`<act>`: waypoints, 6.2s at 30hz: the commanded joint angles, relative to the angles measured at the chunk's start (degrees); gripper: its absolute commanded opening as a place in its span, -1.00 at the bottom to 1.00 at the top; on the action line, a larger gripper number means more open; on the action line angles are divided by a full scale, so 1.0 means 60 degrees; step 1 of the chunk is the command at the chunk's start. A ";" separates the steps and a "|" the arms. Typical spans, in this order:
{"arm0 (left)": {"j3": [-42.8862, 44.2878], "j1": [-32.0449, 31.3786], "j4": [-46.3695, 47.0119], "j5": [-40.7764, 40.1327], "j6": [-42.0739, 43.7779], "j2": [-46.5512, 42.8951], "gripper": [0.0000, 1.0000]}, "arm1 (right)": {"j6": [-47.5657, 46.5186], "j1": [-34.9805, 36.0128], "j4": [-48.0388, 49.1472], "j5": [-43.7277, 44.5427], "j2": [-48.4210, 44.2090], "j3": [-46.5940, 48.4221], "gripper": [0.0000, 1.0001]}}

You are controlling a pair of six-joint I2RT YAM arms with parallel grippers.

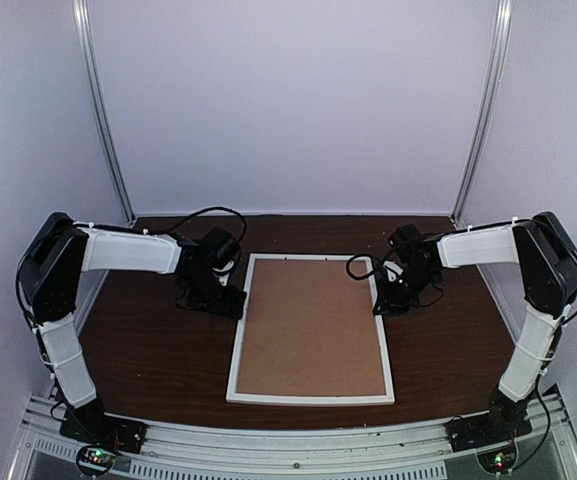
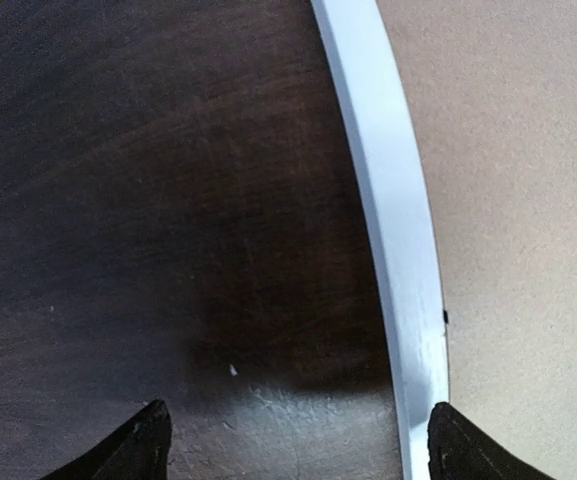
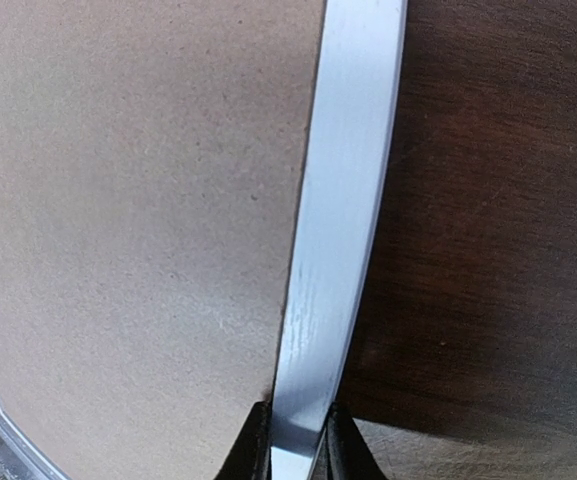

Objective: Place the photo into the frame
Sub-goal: Press the fastener onto the backboard.

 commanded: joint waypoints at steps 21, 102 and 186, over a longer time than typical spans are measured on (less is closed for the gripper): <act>0.1137 0.0568 -0.0611 0.0621 0.0434 0.0964 0.95 | -0.0320 0.0065 0.0068 0.0034 0.0116 0.0071 -0.87; -0.2691 -0.1268 0.0625 0.0057 -0.1815 -0.2206 0.96 | 0.0091 0.0071 0.0421 -0.0045 -0.0203 -0.0276 -0.88; -0.0244 -0.0186 0.1276 0.2068 -0.0527 0.0402 -0.06 | 0.0716 0.0197 0.0976 -0.0368 -0.0959 -0.0954 -0.87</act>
